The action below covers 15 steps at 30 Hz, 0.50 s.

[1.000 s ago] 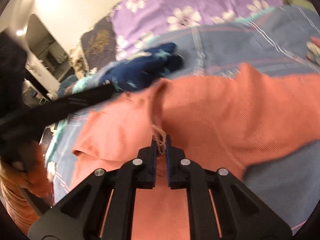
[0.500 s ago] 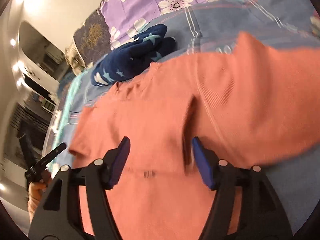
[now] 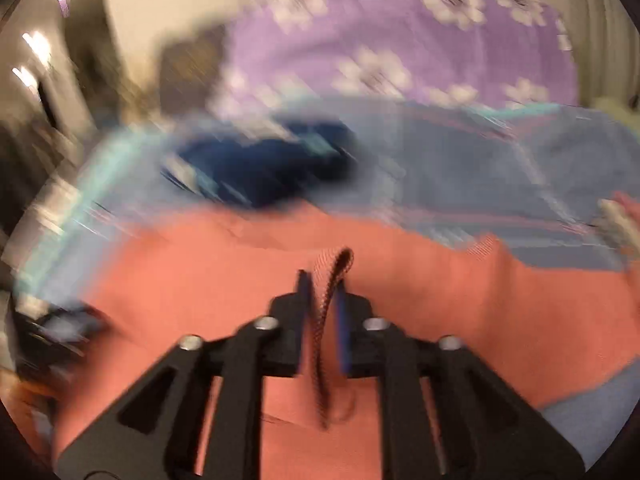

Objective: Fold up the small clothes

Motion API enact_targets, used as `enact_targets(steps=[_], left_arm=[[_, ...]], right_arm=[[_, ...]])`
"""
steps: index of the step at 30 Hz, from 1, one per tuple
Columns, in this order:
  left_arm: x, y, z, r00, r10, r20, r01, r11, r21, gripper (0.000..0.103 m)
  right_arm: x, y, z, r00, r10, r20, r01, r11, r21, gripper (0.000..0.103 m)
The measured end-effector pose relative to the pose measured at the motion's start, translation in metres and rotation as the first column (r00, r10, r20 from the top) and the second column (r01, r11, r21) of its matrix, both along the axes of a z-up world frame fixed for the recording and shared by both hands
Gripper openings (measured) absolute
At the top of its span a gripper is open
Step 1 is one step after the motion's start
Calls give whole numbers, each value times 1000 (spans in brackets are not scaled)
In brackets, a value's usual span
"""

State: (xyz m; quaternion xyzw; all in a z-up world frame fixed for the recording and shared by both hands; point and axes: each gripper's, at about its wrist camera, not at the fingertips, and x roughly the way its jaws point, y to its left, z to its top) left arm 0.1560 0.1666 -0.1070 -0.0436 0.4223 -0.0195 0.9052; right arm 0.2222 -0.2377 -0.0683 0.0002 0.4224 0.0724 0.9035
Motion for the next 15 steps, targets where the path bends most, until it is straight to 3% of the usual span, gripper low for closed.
enact_targets(steps=[1,2,6,8,10,12,15], left_arm=[[1,6,2,999,34,14,-33,999,-36,61],[1,9,3,998,52,23,-50,997,-51,51],[0,20,2,997,50,53,-41,987,-154,32],[-2,18,1,997,26,68,-14,985,-173,29],[-2,13,1,997,0,79,14,984,-180,29],[-4,5,2,995,-33,94,48,985,-166,27],[-11,-15,8,986,-97,133,109,990,-88,26]], right_arm=[[5,-2,-16,996,-64,-59,58,993,-101,34],[7,-5,-24,992,-97,-82,86,987,-133,34],[9,-2,-1,993,-106,-44,105,994,-18,37],[15,21,19,999,-15,-41,16,999,33,42],[27,59,39,991,118,-61,-113,990,79,53],[39,100,50,969,234,-85,-227,970,86,55],[60,178,59,920,370,-129,-370,929,23,55]])
